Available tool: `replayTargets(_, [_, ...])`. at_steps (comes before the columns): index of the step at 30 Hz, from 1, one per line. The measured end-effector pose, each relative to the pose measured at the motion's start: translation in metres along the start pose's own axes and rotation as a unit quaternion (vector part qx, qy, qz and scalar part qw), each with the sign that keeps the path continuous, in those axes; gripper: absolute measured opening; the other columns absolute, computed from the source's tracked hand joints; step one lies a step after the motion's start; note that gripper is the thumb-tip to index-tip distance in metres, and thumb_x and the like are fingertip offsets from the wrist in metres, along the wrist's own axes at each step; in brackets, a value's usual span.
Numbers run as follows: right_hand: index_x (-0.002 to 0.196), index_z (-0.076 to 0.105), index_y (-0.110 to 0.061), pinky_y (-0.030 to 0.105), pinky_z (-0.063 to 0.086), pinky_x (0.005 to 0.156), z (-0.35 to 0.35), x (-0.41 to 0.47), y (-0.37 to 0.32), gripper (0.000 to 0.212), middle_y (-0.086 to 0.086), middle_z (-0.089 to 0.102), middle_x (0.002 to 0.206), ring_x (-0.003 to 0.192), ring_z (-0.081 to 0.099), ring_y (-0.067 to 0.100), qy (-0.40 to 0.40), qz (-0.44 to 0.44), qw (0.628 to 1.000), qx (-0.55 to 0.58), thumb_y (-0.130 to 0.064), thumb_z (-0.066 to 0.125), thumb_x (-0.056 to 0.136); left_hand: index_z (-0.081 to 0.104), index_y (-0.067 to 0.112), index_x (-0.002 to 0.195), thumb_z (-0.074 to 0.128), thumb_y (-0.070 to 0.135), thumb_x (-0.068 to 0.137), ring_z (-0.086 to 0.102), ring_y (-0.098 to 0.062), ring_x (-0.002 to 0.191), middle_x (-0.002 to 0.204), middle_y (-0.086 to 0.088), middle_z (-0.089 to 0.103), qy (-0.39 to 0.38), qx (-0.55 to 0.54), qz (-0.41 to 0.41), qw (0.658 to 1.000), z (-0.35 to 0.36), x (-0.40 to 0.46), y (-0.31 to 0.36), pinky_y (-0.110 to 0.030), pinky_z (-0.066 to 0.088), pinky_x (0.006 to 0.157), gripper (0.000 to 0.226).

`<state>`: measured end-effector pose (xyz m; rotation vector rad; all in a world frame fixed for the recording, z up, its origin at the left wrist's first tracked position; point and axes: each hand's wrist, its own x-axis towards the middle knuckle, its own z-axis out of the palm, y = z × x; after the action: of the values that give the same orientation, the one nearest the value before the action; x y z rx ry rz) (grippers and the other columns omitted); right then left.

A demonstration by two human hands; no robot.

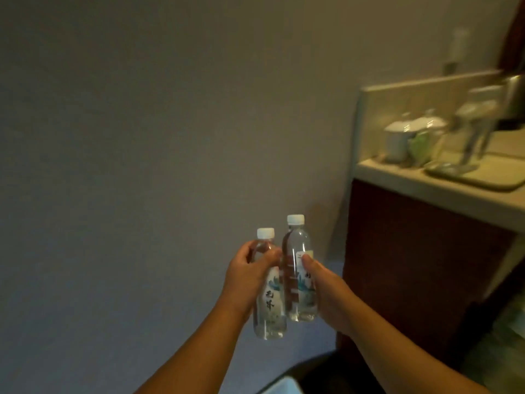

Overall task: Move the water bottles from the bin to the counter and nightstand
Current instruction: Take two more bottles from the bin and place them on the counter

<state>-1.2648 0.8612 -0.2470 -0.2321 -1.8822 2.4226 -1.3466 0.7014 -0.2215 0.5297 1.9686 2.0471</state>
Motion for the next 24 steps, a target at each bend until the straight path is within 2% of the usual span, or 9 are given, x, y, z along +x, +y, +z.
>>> replayTargets(3, [0.126, 0.065, -0.014, 0.055, 0.056, 0.091, -0.017, -0.027, -0.078, 0.060, 0.023, 0.069, 0.122, 0.112, 0.067, 0.042, 0.022, -0.063, 0.998, 0.009, -0.059, 0.064, 0.087, 0.072, 0.034, 0.106, 0.079, 0.053, 0.070, 0.077, -0.024, 0.089, 0.101, -0.003, 0.078, -0.043, -0.016, 0.037, 0.998, 0.043, 0.011, 0.069, -0.036, 0.062, 0.071, 0.042])
replayTargets(6, [0.135, 0.055, -0.005, 0.066, 0.045, 0.101, -0.045, -0.054, -0.138, 0.055, 0.028, 0.063, 0.129, 0.119, 0.061, 0.047, 0.058, -0.111, 0.992, -0.002, -0.044, 0.057, 0.097, 0.072, 0.035, 0.108, 0.078, 0.054, 0.071, 0.076, -0.023, 0.092, 0.104, -0.002, 0.077, -0.087, -0.034, 0.068, 0.993, 0.092, 0.019, 0.125, -0.037, 0.062, 0.074, 0.042])
replayTargets(9, [0.135, 0.054, -0.004, 0.062, 0.048, 0.100, -0.080, -0.084, -0.189, 0.049, 0.028, 0.063, 0.129, 0.117, 0.063, 0.044, 0.102, -0.146, 0.984, -0.016, -0.035, 0.058, 0.098, 0.069, 0.029, 0.108, 0.074, 0.048, 0.077, 0.075, -0.027, 0.090, 0.103, -0.007, 0.077, -0.116, -0.060, 0.097, 0.987, 0.151, 0.023, 0.168, -0.043, 0.062, 0.077, 0.036])
replayTargets(11, [0.135, 0.054, -0.007, 0.056, 0.052, 0.098, -0.108, -0.102, -0.218, 0.050, 0.026, 0.064, 0.128, 0.115, 0.065, 0.040, 0.120, -0.167, 0.978, -0.027, -0.037, 0.062, 0.096, 0.066, 0.023, 0.108, 0.069, 0.043, 0.080, 0.074, -0.028, 0.087, 0.103, -0.014, 0.075, -0.117, -0.076, 0.114, 0.984, 0.195, 0.026, 0.191, -0.043, 0.062, 0.075, 0.035])
replayTargets(13, [0.136, 0.054, -0.009, 0.059, 0.049, 0.101, -0.140, -0.115, -0.242, 0.054, 0.022, 0.066, 0.128, 0.116, 0.065, 0.037, 0.122, -0.177, 0.976, -0.038, -0.040, 0.063, 0.093, 0.064, 0.022, 0.110, 0.067, 0.043, 0.079, 0.073, -0.031, 0.091, 0.107, -0.018, 0.072, -0.122, -0.082, 0.126, 0.981, 0.239, 0.030, 0.207, -0.048, 0.061, 0.078, 0.037])
replayTargets(16, [0.138, 0.054, -0.013, 0.063, 0.047, 0.101, -0.192, -0.129, -0.274, 0.052, 0.021, 0.066, 0.128, 0.117, 0.064, 0.040, 0.118, -0.184, 0.975, -0.031, -0.040, 0.064, 0.095, 0.059, 0.022, 0.118, 0.073, 0.045, 0.075, 0.072, -0.033, 0.098, 0.112, -0.014, 0.070, -0.130, -0.081, 0.140, 0.978, 0.300, 0.039, 0.224, -0.055, 0.060, 0.084, 0.052])
replayTargets(19, [0.138, 0.052, -0.015, 0.057, 0.052, 0.098, -0.245, -0.136, -0.296, 0.051, 0.016, 0.070, 0.123, 0.112, 0.069, 0.033, 0.133, -0.207, 0.967, -0.061, -0.039, 0.062, 0.094, 0.052, 0.019, 0.125, 0.079, 0.047, 0.069, 0.072, -0.031, 0.098, 0.116, -0.010, 0.067, -0.118, -0.076, 0.147, 0.979, 0.356, 0.049, 0.229, -0.057, 0.060, 0.084, 0.067])
replayTargets(21, [0.137, 0.051, -0.014, 0.051, 0.055, 0.095, -0.276, -0.135, -0.307, 0.053, 0.013, 0.072, 0.121, 0.110, 0.070, 0.029, 0.139, -0.214, 0.965, -0.057, -0.039, 0.064, 0.092, 0.053, 0.025, 0.120, 0.080, 0.048, 0.073, 0.073, -0.027, 0.096, 0.116, -0.007, 0.067, -0.102, -0.067, 0.166, 0.979, 0.387, 0.059, 0.227, -0.051, 0.062, 0.079, 0.059])
replayTargets(24, [0.134, 0.052, -0.014, 0.050, 0.056, 0.093, -0.318, -0.127, -0.322, 0.054, 0.014, 0.071, 0.122, 0.111, 0.070, 0.029, 0.137, -0.215, 0.966, -0.051, -0.039, 0.066, 0.088, 0.052, 0.040, 0.109, 0.079, 0.048, 0.079, 0.072, -0.011, 0.088, 0.113, 0.003, 0.064, -0.077, -0.032, 0.206, 0.975, 0.426, 0.077, 0.225, -0.025, 0.059, 0.061, 0.041])
